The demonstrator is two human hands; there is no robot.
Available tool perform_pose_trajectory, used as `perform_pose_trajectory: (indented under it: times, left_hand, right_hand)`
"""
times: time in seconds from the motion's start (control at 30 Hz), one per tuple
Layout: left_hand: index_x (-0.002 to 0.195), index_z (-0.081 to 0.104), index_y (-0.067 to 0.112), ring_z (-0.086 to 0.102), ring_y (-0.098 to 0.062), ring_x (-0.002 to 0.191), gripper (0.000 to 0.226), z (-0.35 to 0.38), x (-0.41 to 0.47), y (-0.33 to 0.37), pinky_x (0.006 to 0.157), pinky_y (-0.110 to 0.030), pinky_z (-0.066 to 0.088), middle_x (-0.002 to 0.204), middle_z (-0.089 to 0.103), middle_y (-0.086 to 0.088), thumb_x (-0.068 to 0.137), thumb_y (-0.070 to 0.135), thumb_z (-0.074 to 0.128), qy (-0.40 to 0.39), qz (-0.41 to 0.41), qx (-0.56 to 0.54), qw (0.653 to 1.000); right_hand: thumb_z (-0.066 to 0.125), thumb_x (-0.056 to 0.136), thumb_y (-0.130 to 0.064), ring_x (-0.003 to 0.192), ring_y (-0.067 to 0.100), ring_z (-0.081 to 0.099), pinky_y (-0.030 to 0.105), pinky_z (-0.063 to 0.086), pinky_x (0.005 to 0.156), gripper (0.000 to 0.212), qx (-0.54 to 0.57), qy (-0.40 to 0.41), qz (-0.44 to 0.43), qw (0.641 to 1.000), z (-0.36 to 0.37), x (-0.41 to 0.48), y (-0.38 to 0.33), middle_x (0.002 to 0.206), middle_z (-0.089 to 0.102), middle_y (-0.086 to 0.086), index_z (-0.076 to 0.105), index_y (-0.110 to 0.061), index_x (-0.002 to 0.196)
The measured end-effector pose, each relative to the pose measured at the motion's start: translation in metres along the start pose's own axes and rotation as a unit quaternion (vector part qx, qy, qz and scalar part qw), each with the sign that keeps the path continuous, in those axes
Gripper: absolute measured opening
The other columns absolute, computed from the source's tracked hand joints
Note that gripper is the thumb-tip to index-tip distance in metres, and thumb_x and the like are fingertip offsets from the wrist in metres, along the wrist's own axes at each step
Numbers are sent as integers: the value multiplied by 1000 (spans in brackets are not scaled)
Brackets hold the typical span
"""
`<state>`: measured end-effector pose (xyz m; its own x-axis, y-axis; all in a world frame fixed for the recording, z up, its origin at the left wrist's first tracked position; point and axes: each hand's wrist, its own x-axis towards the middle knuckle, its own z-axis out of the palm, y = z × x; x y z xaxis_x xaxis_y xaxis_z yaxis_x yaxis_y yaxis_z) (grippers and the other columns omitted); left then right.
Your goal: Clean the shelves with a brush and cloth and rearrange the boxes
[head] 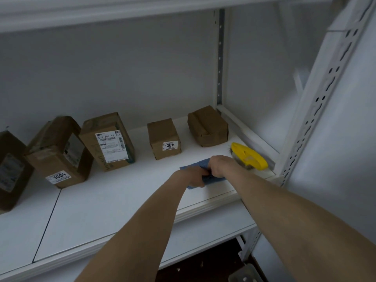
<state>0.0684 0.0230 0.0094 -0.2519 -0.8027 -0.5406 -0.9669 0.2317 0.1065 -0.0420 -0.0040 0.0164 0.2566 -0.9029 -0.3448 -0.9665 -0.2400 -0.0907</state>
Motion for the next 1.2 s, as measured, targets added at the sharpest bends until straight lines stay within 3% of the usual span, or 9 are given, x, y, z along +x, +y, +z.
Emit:
perform_pose_trajectory:
  times: [0.07, 0.23, 0.43, 0.6, 0.73, 0.9, 0.97, 1.1, 1.2]
  left_hand:
    - [136, 46, 12, 58, -32, 104, 44, -1, 0, 2, 89, -38, 47, 117, 61, -15, 92, 9, 49, 7, 12, -25, 1000]
    - [138, 43, 14, 57, -26, 85, 46, -2, -3, 3, 76, -33, 47, 115, 61, -20, 93, 10, 48, 8, 20, -59, 998]
    - [137, 46, 10, 58, -30, 111, 39, -2, -6, 10, 90, -34, 47, 125, 59, -15, 98, 11, 43, 30, -6, -18, 999]
    - [130, 51, 11, 57, -22, 79, 35, -3, -5, 9, 64, -26, 47, 111, 63, -14, 96, 12, 44, 32, -8, -48, 998]
    - [119, 62, 13, 61, -28, 103, 31, -7, -7, 0, 88, -34, 51, 112, 65, -12, 98, 27, 45, 97, -75, -6, 992]
    - [122, 57, 6, 59, -28, 111, 29, -6, -11, 7, 93, -32, 45, 120, 62, -12, 96, 13, 46, 45, -97, -5, 994]
    - [126, 55, 4, 57, -28, 114, 32, -4, -13, 8, 96, -32, 44, 126, 59, -13, 95, 8, 47, 35, -94, -36, 994]
    - [128, 54, 9, 57, -28, 111, 34, 1, -24, 5, 94, -32, 45, 124, 60, -12, 99, 24, 45, 44, -61, -84, 994]
    - [132, 51, 9, 54, -28, 114, 37, 4, -32, 5, 93, -31, 43, 126, 57, -12, 96, 15, 47, 43, -54, -85, 994]
  right_hand:
    - [60, 88, -23, 105, 29, 61, 36, 51, 87, 35, -1, 6, 13, 1000, 1, 2, 1, 117, 63, 12, 60, -7, 119]
    - [60, 87, -24, 104, 29, 61, 35, 49, 82, 37, -6, -7, 25, 1000, -2, 2, -2, 118, 63, 13, 57, -6, 119]
    - [57, 87, -13, 104, 28, 60, 33, 45, 74, 34, -31, -1, 24, 999, -6, -1, -3, 117, 62, 13, 56, -6, 120]
    - [60, 86, -21, 100, 29, 60, 33, 46, 75, 37, -28, -33, 13, 999, -12, -1, -4, 112, 62, 14, 57, -5, 119]
    - [57, 89, -18, 110, 31, 58, 34, 46, 81, 40, -45, 16, 1, 999, -13, 0, -4, 123, 59, 13, 54, -8, 128]
    - [52, 93, -16, 122, 29, 50, 34, 40, 99, 45, -49, -7, -38, 998, -1, 1, -10, 135, 52, 13, 47, -13, 138]
    - [51, 94, -16, 123, 29, 49, 34, 40, 98, 42, -53, -3, -38, 998, -1, 0, -9, 135, 51, 13, 49, -12, 136]
    - [51, 93, -19, 118, 29, 51, 33, 40, 94, 37, -78, -13, -59, 995, -1, -2, -9, 130, 54, 13, 55, -12, 129]
    - [52, 92, -22, 116, 29, 52, 33, 41, 91, 34, -81, -16, -65, 994, 0, -2, -9, 128, 56, 12, 58, -12, 125]
